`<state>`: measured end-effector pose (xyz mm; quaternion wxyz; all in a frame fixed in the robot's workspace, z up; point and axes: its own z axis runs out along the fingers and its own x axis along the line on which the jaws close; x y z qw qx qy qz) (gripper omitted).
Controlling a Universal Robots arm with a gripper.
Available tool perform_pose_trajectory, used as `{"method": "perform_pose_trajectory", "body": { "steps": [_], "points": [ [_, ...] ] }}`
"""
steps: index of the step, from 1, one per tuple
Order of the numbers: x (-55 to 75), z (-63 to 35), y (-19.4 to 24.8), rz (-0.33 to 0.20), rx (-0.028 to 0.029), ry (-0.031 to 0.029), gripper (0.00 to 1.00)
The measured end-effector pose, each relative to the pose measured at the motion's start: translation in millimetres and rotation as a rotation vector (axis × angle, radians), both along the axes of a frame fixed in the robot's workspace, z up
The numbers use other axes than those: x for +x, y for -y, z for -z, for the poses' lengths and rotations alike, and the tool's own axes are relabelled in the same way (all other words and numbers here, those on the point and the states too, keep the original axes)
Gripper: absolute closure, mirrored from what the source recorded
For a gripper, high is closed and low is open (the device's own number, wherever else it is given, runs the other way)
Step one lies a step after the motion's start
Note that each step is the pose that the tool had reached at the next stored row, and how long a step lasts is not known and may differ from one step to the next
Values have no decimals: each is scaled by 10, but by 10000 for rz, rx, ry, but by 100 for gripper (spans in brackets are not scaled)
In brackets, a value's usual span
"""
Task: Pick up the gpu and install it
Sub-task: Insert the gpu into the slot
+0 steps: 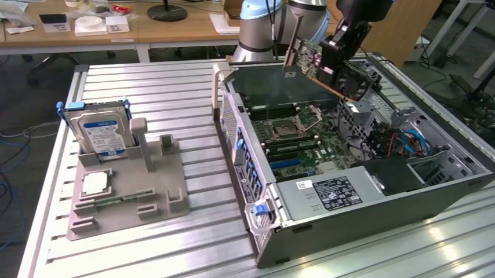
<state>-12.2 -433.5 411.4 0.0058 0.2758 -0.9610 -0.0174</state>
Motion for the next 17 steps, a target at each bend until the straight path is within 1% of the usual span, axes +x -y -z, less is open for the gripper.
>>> {"method": "perform_pose_trajectory", "body": {
  "steps": [17],
  "points": [
    [0,1,1,-2179,1,7,72]
  ]
}}
